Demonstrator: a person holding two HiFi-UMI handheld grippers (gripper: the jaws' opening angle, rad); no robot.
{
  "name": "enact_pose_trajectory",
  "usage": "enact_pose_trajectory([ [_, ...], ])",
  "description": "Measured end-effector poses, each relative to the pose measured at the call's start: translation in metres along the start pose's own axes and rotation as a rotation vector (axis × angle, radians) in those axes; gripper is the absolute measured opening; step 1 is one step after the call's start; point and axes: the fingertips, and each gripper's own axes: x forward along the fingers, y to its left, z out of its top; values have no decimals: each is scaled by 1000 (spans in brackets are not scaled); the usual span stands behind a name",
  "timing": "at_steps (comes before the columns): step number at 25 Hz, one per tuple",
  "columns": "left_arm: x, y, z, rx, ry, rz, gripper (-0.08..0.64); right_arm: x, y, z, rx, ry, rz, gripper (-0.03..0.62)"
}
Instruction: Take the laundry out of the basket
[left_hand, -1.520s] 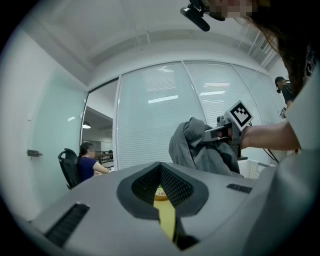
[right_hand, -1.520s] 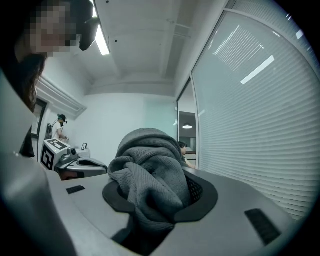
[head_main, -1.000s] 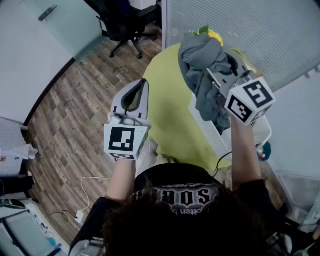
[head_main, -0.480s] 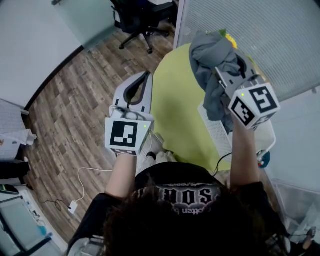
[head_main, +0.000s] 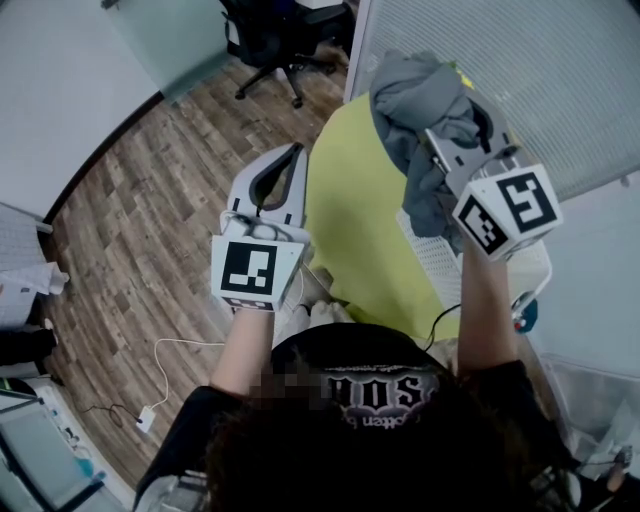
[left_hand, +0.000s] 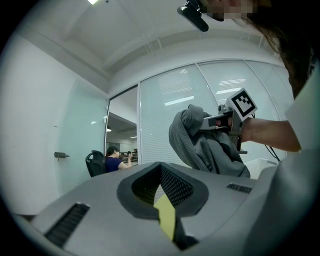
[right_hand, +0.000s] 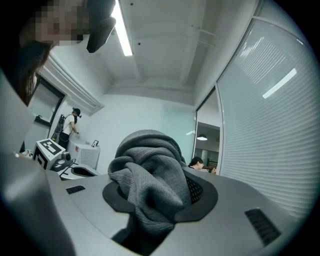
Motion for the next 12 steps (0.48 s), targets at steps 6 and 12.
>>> enact_pose_trajectory([
  [6,3,4,-4,4,4,-25,-2,1,-8,7,9,-22,-35,169],
  [12,4,9,-2,10,-5,-52,-2,7,4,15,-6,-33,-36,169],
])
